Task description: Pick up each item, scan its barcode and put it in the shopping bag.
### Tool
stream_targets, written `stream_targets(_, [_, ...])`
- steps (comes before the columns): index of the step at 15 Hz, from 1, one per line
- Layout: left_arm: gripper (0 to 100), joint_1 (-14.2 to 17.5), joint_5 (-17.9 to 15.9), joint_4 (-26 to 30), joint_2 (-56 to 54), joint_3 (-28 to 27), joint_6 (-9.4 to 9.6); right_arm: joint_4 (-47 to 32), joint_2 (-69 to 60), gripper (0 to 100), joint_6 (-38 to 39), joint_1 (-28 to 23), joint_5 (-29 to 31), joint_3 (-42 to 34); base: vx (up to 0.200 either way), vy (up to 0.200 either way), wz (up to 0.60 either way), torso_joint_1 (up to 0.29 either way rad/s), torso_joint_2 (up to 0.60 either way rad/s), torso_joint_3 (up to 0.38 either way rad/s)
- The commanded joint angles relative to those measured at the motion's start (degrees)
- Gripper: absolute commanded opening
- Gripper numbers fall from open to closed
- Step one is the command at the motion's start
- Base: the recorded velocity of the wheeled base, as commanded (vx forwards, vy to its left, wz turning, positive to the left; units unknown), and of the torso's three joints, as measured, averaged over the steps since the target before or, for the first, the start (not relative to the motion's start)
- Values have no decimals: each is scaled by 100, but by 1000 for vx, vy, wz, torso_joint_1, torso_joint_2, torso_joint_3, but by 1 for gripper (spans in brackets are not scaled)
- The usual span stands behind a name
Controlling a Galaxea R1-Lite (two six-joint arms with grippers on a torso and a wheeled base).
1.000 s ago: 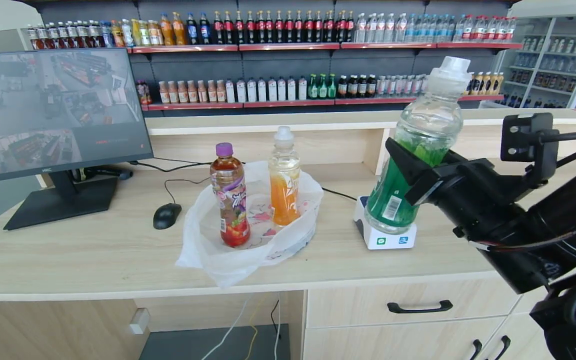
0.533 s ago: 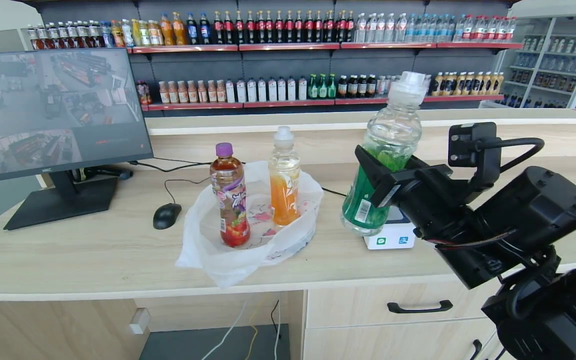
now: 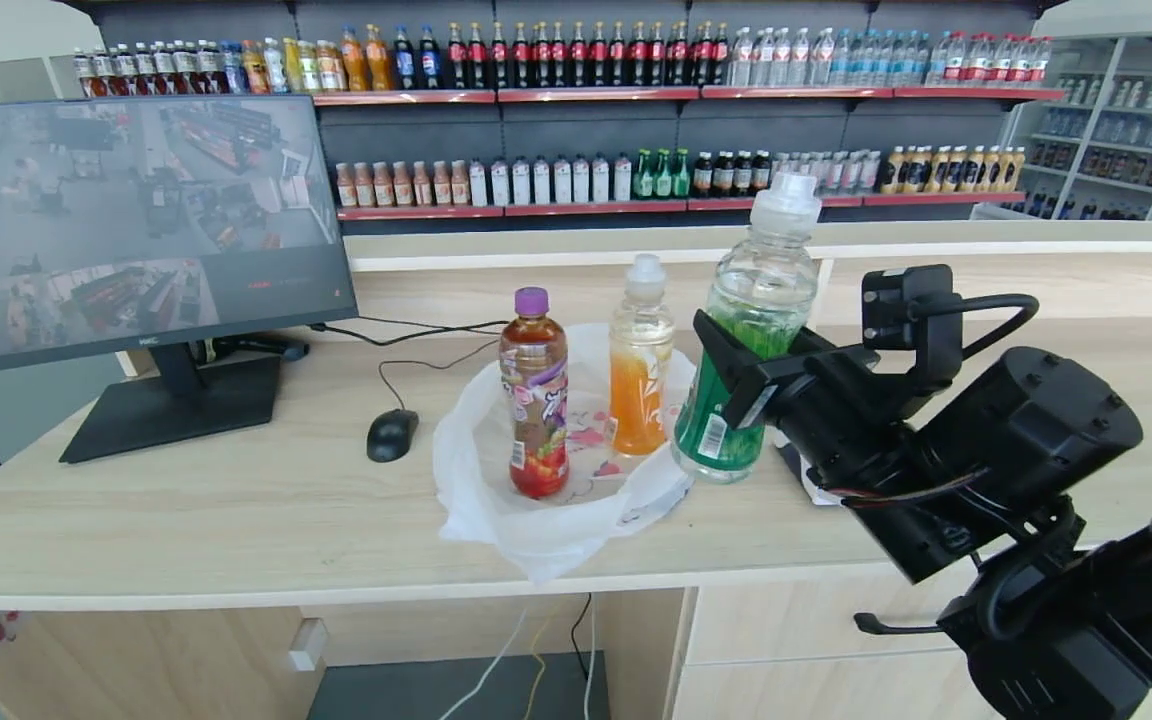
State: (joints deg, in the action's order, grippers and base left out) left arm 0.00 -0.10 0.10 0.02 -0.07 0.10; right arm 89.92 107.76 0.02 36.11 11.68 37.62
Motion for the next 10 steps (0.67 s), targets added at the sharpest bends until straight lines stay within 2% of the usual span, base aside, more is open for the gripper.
stream_targets(1, [100, 0, 1, -1, -2, -1, -1, 8, 166, 0, -2, 28, -8, 79, 0, 200, 0, 7, -2, -2])
stream_targets(10, [100, 0, 1, -1, -2, -1, 8, 8, 1300, 0, -205, 195, 1, 940, 0, 0, 0, 0, 0, 0])
